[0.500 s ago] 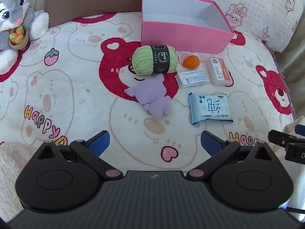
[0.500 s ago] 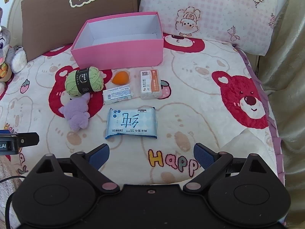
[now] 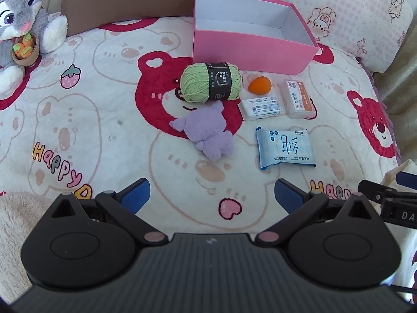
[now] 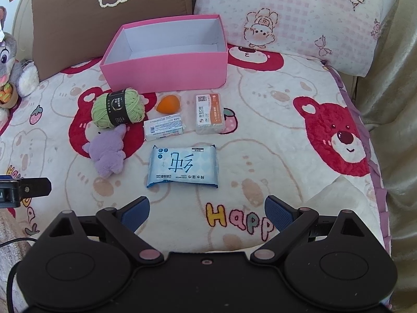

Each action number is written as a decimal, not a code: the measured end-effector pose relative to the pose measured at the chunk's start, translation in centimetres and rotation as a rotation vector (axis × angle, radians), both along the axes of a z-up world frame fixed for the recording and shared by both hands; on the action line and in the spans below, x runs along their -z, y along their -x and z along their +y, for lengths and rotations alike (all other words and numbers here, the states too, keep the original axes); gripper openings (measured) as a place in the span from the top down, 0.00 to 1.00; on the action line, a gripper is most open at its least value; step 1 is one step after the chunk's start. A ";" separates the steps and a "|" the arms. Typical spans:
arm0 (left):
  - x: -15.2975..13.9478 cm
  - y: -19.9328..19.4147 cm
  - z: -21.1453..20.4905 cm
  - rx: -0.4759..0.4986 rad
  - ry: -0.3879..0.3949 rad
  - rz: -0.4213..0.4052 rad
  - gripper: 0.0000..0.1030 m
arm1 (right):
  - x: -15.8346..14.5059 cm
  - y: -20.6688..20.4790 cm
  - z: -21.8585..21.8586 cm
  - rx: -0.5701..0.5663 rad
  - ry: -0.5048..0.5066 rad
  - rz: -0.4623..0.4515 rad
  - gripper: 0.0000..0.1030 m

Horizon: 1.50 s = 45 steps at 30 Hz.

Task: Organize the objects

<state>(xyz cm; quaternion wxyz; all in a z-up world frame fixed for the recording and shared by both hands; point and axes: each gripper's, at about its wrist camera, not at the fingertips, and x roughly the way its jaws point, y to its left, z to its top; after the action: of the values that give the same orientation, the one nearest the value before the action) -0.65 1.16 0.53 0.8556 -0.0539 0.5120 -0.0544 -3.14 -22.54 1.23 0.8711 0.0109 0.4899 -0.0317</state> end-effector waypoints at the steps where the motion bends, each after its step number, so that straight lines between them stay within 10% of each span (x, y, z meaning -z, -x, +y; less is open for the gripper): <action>1: -0.1 0.0 0.0 -0.002 0.001 -0.002 0.00 | 0.0 0.0 0.0 -0.001 0.000 0.000 0.06; 45: 0.1 -0.9 -1.6 0.063 0.008 0.058 0.00 | -0.3 -0.8 -1.1 -0.013 -0.080 0.016 0.06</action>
<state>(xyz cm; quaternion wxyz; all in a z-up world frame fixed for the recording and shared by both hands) 0.23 -0.40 0.47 0.8381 -0.0424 0.5376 -0.0818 -2.36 -23.67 1.50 0.8663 0.0423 0.4977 -0.0066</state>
